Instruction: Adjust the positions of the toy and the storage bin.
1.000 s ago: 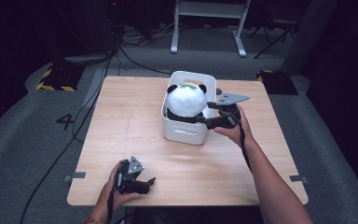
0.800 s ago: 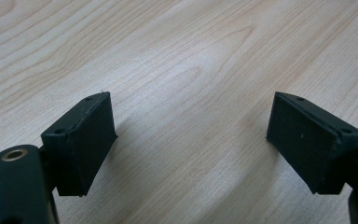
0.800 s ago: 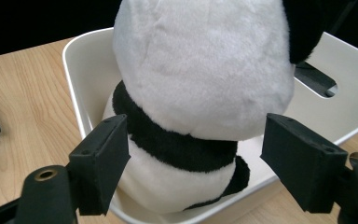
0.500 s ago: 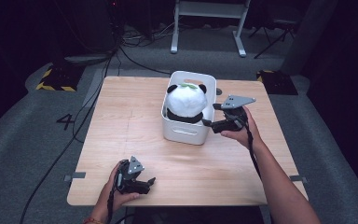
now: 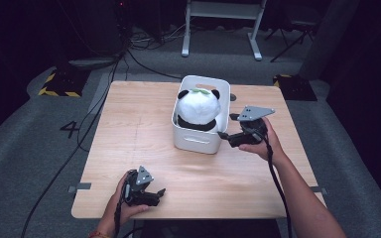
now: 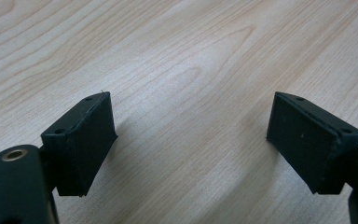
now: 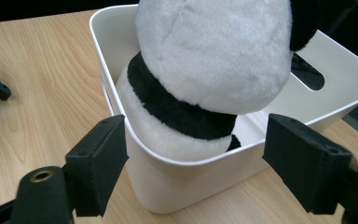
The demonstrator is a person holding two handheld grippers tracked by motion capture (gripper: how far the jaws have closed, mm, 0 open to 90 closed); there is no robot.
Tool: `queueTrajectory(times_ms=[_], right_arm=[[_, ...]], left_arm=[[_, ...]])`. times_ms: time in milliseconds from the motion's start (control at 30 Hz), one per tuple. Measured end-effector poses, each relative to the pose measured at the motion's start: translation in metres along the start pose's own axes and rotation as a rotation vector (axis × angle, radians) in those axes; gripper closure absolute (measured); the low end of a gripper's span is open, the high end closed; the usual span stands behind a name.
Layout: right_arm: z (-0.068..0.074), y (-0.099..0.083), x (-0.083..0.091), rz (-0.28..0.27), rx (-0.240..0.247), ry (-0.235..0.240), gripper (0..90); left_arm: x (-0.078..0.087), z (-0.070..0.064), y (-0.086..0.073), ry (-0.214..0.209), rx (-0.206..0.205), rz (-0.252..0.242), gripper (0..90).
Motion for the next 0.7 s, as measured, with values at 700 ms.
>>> queueTrajectory(times_ms=[700], right_arm=[[0.003,-0.021,0.013,0.031,0.008,-0.022,22.3]], left_arm=[[0.0,0.0,0.0,0.0,0.0,0.0,15.3]])
Point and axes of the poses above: each handheld gripper's, and its own axes: x roughly backward along the jaws, y roughly out of its top, z roughly to its left, the point moved 1 cm from there along -x, roughly forward along the jaws, and after that the axes turned 15 degrees about z, right-handed, at the moved point
